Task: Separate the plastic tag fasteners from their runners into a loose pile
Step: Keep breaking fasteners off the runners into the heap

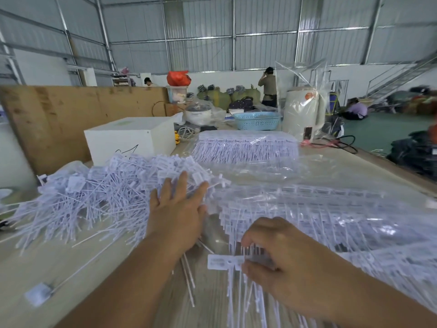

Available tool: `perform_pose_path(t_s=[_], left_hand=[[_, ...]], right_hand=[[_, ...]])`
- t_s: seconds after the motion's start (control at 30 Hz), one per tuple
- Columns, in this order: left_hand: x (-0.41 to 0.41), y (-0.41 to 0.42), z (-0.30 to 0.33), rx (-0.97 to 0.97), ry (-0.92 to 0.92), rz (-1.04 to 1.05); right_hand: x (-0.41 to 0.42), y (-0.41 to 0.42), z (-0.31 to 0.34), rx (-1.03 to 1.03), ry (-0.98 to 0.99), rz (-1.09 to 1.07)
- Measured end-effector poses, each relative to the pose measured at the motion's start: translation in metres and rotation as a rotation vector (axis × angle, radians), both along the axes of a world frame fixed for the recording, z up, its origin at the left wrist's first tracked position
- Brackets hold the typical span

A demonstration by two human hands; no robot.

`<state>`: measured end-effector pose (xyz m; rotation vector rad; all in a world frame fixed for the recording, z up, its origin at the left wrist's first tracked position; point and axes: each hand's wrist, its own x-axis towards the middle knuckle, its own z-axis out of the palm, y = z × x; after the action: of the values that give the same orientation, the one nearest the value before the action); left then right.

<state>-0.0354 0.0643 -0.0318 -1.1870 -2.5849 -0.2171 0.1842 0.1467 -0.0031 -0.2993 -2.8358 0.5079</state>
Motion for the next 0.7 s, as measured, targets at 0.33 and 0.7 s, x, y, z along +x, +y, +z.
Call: perform_pose_path(t_s=[0.33,0.7], left_hand=[[-0.002,0.006,0.001,-0.021,-0.046,0.071],[0.005,-0.004,0.012,0.044,0.179,0.027]], right_hand=[[0.002,0.005,0.006,0.106,-0.114,-0.021],[0.008,0.014,0.002,0.140,-0.095,0.012]])
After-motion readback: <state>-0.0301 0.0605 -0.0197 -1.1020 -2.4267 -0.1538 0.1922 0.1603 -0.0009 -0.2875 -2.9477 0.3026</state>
